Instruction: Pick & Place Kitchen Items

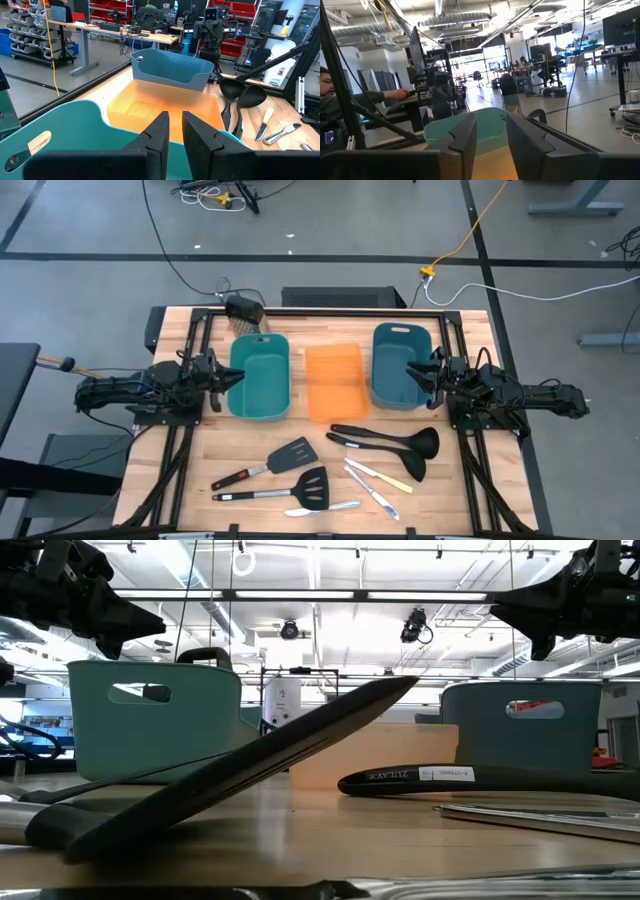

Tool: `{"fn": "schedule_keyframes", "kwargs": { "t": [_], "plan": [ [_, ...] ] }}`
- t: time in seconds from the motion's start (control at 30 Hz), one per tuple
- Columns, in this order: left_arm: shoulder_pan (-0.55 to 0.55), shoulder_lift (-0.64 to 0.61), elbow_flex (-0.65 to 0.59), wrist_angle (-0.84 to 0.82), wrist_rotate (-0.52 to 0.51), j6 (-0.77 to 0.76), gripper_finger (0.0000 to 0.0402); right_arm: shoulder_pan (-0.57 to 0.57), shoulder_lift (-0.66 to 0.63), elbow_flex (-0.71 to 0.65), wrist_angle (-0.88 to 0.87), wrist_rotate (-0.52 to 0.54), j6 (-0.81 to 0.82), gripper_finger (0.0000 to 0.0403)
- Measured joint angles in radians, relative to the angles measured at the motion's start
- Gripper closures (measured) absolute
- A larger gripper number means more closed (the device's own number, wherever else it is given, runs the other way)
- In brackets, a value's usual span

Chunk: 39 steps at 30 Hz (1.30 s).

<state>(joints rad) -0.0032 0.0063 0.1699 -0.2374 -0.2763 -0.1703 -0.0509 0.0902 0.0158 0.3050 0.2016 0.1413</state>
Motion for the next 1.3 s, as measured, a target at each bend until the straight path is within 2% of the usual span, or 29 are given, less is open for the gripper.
{"fn": "schedule_keyframes", "kwargs": {
  "t": [1.3],
  "plan": [
    [0.000,0.000,0.000,0.000,0.000,0.000,0.0344,0.000,0.000,0.000,0.000,0.000,0.000,0.0286]
  ]
}}
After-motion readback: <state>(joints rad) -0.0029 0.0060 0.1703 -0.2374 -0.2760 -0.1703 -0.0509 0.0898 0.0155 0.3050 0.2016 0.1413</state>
